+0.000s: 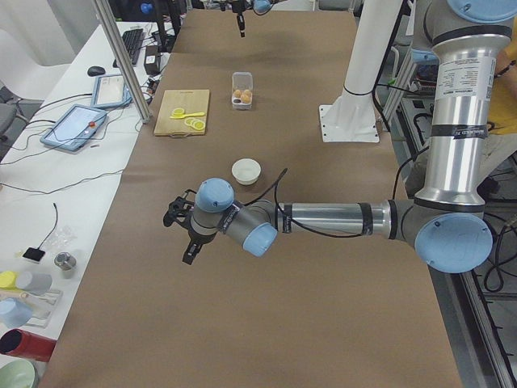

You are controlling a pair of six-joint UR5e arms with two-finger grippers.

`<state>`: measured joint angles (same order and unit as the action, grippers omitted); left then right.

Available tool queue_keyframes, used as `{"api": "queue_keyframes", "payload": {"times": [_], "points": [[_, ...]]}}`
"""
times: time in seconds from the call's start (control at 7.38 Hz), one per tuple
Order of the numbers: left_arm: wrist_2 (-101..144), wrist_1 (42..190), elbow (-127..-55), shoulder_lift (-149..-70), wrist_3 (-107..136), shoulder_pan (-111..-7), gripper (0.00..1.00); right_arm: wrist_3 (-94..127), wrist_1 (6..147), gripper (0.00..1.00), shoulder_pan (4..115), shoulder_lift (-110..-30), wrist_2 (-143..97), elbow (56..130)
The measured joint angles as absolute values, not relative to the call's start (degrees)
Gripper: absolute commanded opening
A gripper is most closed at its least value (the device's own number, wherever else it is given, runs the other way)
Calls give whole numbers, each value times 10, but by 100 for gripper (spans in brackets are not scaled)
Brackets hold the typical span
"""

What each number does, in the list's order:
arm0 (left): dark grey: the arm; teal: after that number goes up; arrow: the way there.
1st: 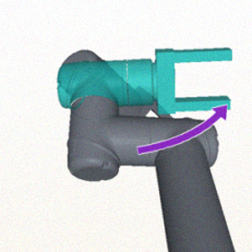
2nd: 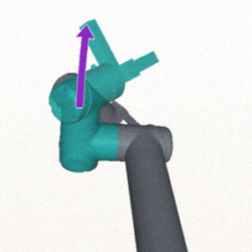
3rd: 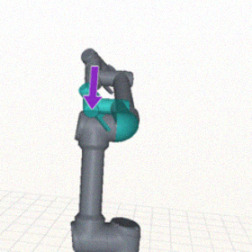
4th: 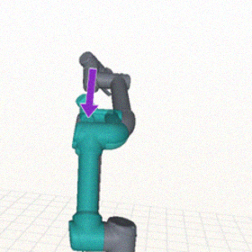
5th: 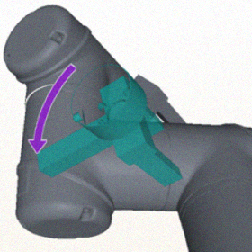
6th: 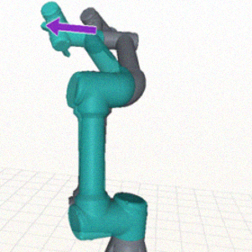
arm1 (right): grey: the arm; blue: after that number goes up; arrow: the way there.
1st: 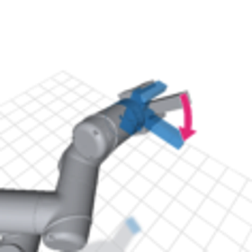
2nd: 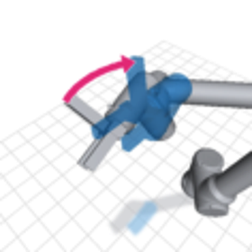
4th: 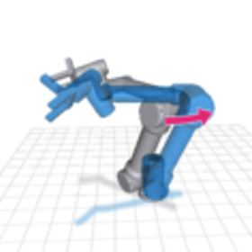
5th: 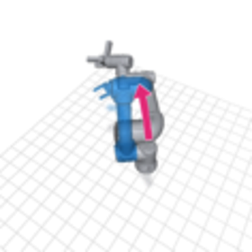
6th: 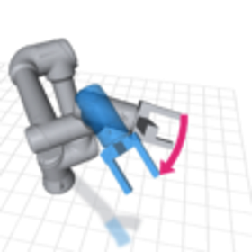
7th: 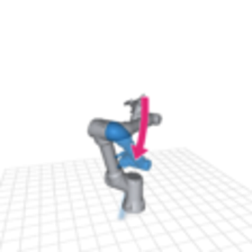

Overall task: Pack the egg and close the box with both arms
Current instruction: 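Move the right gripper toward the open lid of the egg box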

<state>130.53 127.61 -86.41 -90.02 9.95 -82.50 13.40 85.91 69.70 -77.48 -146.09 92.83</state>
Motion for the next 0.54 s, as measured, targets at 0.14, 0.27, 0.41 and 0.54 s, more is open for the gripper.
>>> {"api": "queue_keyframes", "payload": {"times": [0.14,0.27,0.41,0.54], "points": [[1310,1287,-864,-893,99,-828,88,147,860,0,684,-757,-1468,927],[1314,1294,-864,-888,99,-830,88,167,859,0,668,-736,-1487,926],[1322,1302,-865,-885,99,-833,89,181,859,0,656,-718,-1513,925],[1330,1309,-865,-883,99,-837,89,187,859,0,644,-699,-1536,917]]}}
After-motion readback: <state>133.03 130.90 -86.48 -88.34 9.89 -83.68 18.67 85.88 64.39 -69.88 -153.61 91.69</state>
